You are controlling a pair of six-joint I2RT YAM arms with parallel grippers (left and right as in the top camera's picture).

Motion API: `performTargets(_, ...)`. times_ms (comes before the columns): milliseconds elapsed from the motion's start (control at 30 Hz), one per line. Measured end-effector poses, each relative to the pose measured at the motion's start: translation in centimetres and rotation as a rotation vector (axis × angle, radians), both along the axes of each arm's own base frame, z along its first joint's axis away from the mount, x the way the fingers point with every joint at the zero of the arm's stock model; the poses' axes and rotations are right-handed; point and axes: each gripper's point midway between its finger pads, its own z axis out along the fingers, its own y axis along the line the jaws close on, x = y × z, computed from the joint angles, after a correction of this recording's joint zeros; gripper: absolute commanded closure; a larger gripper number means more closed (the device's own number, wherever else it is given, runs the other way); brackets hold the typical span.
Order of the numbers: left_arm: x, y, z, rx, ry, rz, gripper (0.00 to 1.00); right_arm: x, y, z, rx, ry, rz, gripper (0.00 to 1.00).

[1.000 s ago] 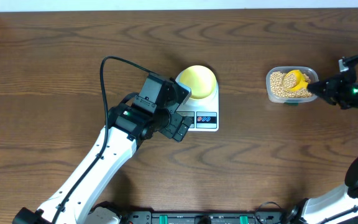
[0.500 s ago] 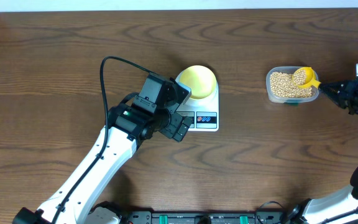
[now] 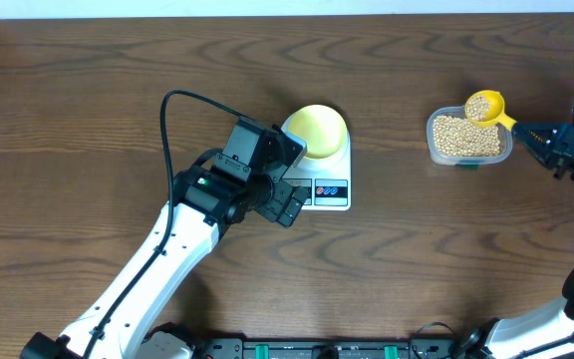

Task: Scoop item into bowl and weigh 50g on scale
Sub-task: 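Drag the scoop through the soybeans and lift it with the right gripper, then carry the filled yellow scoop with the right gripper over the yellow bowl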

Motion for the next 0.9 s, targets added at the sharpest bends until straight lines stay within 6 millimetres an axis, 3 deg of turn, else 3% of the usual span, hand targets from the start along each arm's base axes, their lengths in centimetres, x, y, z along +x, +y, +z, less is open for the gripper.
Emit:
performTargets(133,0.0,0.0,0.0,0.000,0.000,0.000,0.04,0.2,1.3,0.4,0.019,-0.013,0.034,0.99)
performTargets(533,0.0,0.0,0.0,0.000,0.000,0.000,0.04,0.8,10.2,2.3,0.101,-0.101,0.271,0.99)
performTargets(900,0.0,0.0,0.0,0.000,0.000,0.000,0.04,0.8,17.0,2.1,0.081,-0.120,0.452,0.99)
